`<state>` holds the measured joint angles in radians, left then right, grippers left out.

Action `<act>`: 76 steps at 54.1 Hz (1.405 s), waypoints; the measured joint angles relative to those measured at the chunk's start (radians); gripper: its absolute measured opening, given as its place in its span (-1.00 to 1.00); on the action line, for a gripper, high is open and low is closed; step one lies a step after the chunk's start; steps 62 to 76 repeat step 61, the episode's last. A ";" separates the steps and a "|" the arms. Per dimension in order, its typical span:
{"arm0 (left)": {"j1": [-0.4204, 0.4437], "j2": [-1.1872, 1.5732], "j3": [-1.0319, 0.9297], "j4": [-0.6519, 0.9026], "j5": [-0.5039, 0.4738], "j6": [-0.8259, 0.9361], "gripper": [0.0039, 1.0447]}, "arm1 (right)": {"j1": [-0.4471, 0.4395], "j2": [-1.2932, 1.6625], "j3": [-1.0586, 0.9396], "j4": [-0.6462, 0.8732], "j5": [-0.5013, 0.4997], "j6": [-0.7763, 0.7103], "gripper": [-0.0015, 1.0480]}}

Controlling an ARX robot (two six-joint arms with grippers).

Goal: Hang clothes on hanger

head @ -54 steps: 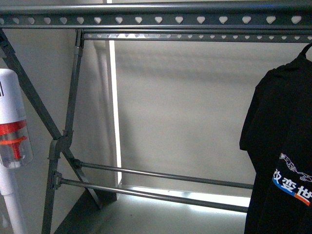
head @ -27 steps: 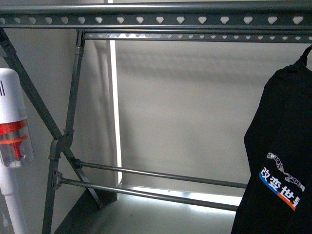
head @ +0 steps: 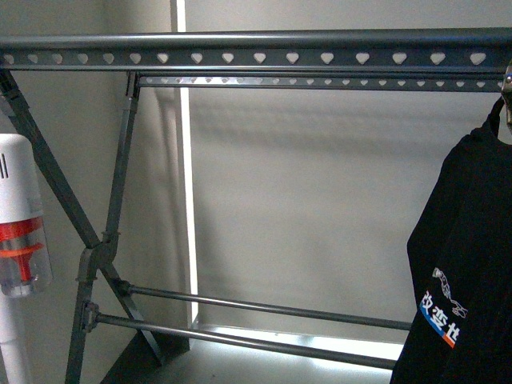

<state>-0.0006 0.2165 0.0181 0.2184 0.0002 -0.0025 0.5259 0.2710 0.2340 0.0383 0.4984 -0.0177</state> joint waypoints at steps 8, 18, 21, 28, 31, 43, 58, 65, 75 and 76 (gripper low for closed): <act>0.000 -0.066 0.000 -0.065 -0.001 0.000 -0.94 | -0.175 -0.096 -0.055 -0.034 -0.167 0.006 -0.24; 0.000 -0.211 0.000 -0.214 0.000 0.001 -0.94 | -0.329 -0.164 -0.120 -0.042 -0.315 0.007 -0.96; 0.000 -0.211 0.000 -0.215 0.000 0.001 -0.94 | -0.359 -0.175 -0.134 -0.042 -0.343 0.007 -0.95; 0.000 -0.211 0.000 -0.215 -0.002 0.001 -0.94 | -0.517 -0.206 -0.157 -0.049 -0.485 0.008 -0.95; 0.000 -0.211 0.000 -0.215 0.000 0.001 -0.94 | -0.521 -0.213 -0.165 -0.049 -0.498 0.008 -0.95; 0.000 -0.212 0.000 -0.215 0.000 0.001 -0.94 | -0.523 -0.256 -0.213 -0.041 -0.497 0.008 -0.95; 0.000 -0.212 0.000 -0.216 0.000 0.000 -0.74 | -0.523 -0.267 -0.228 -0.042 -0.497 0.007 -0.70; 0.000 -0.212 0.000 -0.216 0.000 0.000 -0.46 | -0.523 -0.267 -0.228 -0.042 -0.497 0.007 -0.43; 0.000 -0.212 0.000 -0.216 0.000 0.000 -0.46 | -0.523 -0.267 -0.228 -0.042 -0.497 0.007 -0.43; 0.000 -0.212 0.000 -0.216 0.000 0.000 -0.46 | -0.523 -0.267 -0.228 -0.042 -0.497 0.007 -0.43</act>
